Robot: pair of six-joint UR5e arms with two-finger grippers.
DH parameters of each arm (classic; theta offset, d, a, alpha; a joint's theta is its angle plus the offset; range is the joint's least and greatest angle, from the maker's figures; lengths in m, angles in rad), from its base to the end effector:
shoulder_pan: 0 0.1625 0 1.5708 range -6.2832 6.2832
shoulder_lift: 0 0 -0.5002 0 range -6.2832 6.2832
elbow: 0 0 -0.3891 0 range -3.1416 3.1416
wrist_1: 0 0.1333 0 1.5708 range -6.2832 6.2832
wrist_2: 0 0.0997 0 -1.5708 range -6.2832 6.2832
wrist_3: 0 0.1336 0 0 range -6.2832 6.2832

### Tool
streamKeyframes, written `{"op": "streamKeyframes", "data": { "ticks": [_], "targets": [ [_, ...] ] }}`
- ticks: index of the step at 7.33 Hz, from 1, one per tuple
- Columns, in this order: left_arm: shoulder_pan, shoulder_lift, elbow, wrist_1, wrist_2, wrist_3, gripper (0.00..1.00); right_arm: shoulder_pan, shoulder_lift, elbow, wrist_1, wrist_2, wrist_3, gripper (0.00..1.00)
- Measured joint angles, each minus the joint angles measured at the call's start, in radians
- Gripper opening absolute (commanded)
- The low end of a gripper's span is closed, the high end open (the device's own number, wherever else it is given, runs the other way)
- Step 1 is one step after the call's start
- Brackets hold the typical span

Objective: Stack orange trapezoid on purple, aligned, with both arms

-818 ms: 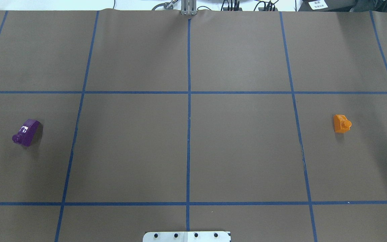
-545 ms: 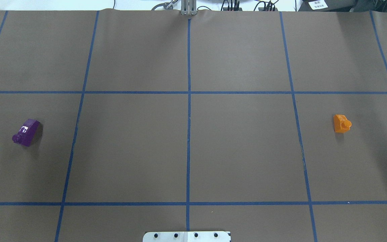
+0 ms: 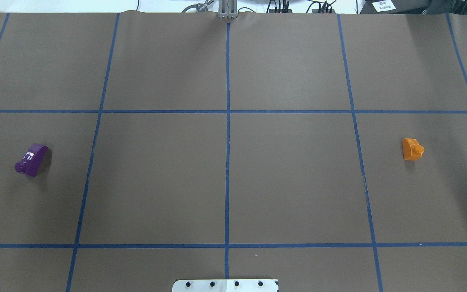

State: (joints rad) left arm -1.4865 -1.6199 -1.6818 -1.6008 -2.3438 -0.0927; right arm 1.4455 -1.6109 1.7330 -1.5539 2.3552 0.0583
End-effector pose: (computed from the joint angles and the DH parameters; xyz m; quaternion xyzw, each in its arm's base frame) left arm 0.0043 -0.5262 0.6751 0.0544 0.3815 0.0319 0.9222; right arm -0.0211 -0.4791 0.6947 0.0289 -0.3856 -0.0574 0.9204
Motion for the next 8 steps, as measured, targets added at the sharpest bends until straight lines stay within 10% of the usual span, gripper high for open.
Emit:
{"op": "streamKeyframes", "data": {
  "ticks": [4,8],
  "targets": [
    [0.055,0.021,0.029,-0.108,-0.002,-0.004,1.00,-0.001,-0.010,0.002,0.002,0.009,0.002,1.00],
    [0.372,-0.021,0.038,-0.307,0.024,-0.303,1.00,-0.014,-0.017,-0.004,0.001,0.015,0.002,1.00]
  ]
}}
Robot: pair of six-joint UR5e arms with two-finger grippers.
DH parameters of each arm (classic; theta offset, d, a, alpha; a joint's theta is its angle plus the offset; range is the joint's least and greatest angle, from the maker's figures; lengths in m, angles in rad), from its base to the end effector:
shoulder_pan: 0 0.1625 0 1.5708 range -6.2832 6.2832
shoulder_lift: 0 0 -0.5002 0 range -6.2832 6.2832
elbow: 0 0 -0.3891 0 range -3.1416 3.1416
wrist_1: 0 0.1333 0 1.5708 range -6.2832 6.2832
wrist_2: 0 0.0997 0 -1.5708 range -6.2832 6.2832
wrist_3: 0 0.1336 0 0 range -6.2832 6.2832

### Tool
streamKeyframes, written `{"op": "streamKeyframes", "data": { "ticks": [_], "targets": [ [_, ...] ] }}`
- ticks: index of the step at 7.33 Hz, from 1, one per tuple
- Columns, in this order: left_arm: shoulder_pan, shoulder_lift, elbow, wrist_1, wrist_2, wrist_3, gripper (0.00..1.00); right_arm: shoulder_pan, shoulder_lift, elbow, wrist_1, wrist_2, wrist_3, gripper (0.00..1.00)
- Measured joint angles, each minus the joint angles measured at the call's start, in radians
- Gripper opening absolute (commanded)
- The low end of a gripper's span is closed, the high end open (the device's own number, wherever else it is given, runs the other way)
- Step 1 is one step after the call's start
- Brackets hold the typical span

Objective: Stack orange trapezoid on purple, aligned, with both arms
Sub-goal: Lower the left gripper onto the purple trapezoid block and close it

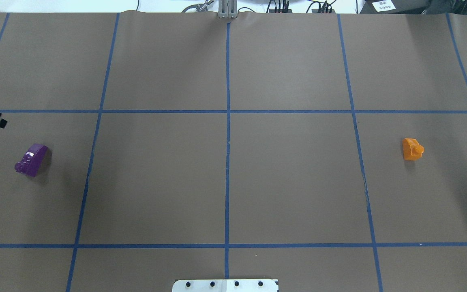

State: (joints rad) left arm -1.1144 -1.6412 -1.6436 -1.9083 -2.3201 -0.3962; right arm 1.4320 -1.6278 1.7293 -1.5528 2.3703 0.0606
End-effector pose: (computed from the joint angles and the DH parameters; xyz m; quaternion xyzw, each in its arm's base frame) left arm 0.2062 -0.5159 0.6466 0.0547 0.4152 0.1143 0.9009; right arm -0.0277 -0.4694 0.7030 0.0161 -0.3920 -0.0592 0.9179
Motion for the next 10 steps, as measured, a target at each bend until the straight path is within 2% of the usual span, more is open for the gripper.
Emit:
{"op": "streamKeyframes", "data": {
  "ticks": [2,4,5,6,7,8,10],
  "targets": [
    [0.118,-0.019,0.002,-0.018,0.070,-0.063,0.99,-0.012,-0.006,-0.001,0.000,0.001,0.002,1.00],
    [0.184,-0.009,0.014,-0.018,0.133,-0.074,0.99,-0.014,-0.007,-0.001,0.001,0.001,0.002,1.00],
    [0.193,0.002,0.018,-0.017,0.138,-0.074,0.87,-0.016,-0.008,-0.001,0.001,0.001,0.002,1.00],
    [0.196,0.011,0.019,-0.015,0.136,-0.076,0.56,-0.018,-0.008,-0.001,0.001,0.001,0.002,1.00],
    [0.196,0.022,0.018,-0.013,0.125,-0.079,0.14,-0.021,-0.009,-0.001,0.001,0.001,0.002,1.00],
    [0.197,0.035,0.016,-0.013,0.099,-0.085,0.00,-0.023,-0.009,-0.001,0.000,0.001,0.002,1.00],
    [0.197,0.046,0.011,-0.014,0.072,-0.098,0.00,-0.026,-0.009,0.000,0.000,0.001,0.001,1.00]
  ]
}}
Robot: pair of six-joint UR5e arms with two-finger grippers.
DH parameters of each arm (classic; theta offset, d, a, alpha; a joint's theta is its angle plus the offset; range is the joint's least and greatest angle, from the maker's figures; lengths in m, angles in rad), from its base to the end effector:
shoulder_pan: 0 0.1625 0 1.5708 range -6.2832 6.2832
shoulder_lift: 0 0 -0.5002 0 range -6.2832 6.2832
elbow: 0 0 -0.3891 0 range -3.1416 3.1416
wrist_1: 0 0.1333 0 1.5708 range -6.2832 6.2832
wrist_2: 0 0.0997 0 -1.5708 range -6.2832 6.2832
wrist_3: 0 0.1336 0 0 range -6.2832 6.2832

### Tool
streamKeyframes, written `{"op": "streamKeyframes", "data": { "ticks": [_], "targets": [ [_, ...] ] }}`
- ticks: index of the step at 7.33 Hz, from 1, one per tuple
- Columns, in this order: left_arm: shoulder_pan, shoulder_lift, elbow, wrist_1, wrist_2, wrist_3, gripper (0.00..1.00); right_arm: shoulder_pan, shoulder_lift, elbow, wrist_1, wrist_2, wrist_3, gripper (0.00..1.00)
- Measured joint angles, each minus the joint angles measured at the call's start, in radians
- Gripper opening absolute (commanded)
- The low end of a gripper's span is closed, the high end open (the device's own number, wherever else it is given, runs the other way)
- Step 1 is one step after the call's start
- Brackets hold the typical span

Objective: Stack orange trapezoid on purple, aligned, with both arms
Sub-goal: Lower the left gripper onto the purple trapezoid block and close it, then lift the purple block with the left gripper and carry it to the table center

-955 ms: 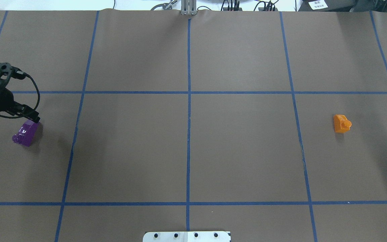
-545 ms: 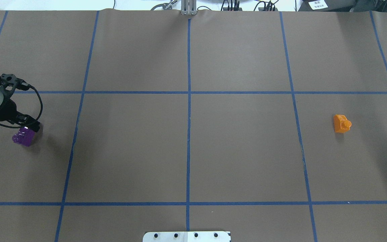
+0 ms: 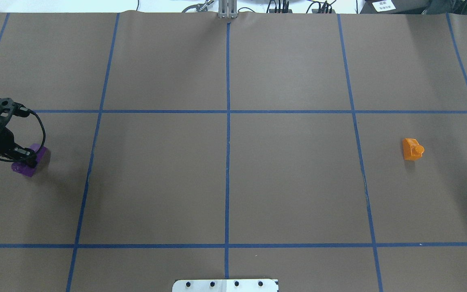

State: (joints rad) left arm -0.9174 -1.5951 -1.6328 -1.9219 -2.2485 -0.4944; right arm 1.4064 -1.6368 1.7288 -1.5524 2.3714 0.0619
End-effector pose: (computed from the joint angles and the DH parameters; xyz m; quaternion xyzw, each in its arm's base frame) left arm 0.2854 -0.4543 0.6811 -0.0043 0.3836 0.1450 0.9120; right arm -0.0390 -0.4637 0.7073 0.0065 -0.3923 -0.0686 0.9172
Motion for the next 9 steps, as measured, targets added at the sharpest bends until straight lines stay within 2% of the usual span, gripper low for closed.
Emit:
{"op": "streamKeyframes", "data": {
  "ticks": [2,3,4,6,7,9],
  "targets": [
    [0.002,-0.028,-0.035,0.002,-0.010,-0.098,0.00,-0.002,0.002,0.002,0.001,-0.001,0.002,1.00],
    [0.011,-0.088,-0.052,0.017,-0.025,-0.175,0.00,-0.003,0.007,0.004,0.002,-0.004,0.005,1.00],
    [0.037,-0.184,-0.059,0.071,-0.035,-0.246,0.00,-0.003,0.011,0.002,0.003,-0.006,0.008,1.00],
    [0.128,-0.436,-0.043,0.263,-0.030,-0.311,0.00,-0.006,0.005,-0.002,0.044,-0.004,0.006,1.00],
    [0.180,-0.556,0.002,0.324,-0.007,-0.334,0.00,-0.013,0.002,-0.005,0.077,-0.002,0.008,1.00],
    [0.257,-0.781,0.184,0.346,0.058,-0.433,0.00,-0.028,0.003,-0.002,0.109,0.009,0.013,1.00]
  ]
}}
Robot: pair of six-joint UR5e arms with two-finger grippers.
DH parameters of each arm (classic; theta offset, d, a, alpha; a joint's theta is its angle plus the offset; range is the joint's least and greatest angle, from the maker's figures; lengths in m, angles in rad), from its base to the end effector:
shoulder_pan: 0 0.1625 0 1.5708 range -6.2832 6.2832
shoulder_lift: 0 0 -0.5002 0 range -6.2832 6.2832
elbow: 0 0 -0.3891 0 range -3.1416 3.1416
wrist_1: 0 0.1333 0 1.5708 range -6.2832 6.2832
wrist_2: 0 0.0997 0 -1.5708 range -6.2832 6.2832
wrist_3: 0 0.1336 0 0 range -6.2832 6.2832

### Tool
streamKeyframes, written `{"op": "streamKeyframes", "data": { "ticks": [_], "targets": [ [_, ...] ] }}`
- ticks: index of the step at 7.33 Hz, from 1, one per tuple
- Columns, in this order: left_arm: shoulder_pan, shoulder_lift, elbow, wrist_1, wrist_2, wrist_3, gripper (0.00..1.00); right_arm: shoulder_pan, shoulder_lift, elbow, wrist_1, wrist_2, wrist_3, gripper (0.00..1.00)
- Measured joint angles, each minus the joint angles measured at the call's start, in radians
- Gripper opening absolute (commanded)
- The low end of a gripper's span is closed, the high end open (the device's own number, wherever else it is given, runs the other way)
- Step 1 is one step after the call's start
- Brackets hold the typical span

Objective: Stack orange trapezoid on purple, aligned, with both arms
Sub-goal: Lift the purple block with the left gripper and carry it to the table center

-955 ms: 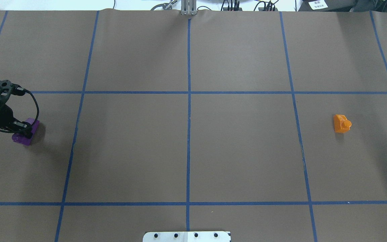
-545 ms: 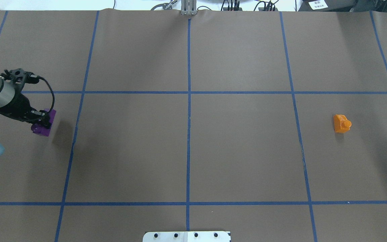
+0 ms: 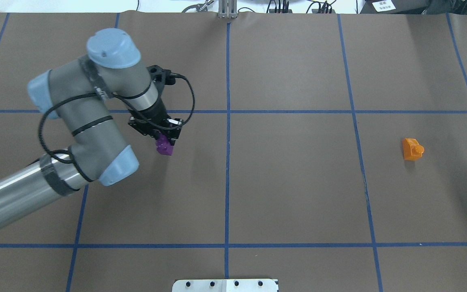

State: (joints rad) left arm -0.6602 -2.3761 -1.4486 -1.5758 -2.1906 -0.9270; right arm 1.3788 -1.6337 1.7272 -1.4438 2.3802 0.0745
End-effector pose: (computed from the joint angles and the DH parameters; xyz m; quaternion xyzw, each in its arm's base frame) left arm 0.6045 -0.5398 0.2842 -0.0333 0.4295 0.0955 0.8974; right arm -0.0544 -0.4717 0.6935 0.0482 -0.4013 -0.0969 0.9095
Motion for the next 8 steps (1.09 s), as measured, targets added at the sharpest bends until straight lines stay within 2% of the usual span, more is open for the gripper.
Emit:
{"op": "streamKeyframes", "data": {
  "ticks": [1,3,5,8],
  "targets": [
    [0.023,-0.098,0.102,-0.010,0.026,-0.037,0.00,-0.005,0.000,0.001,0.013,0.004,0.001,1.00],
    [0.059,-0.182,0.217,-0.052,0.060,-0.113,0.00,-0.015,-0.001,-0.002,0.047,0.010,0.004,1.00],
    [0.094,-0.200,0.255,-0.072,0.106,-0.171,0.00,-0.025,-0.001,-0.004,0.056,0.009,0.005,1.00],
    [0.109,-0.204,0.259,-0.074,0.126,-0.200,0.00,-0.032,-0.001,-0.005,0.057,0.008,0.004,1.00]
  ]
}}
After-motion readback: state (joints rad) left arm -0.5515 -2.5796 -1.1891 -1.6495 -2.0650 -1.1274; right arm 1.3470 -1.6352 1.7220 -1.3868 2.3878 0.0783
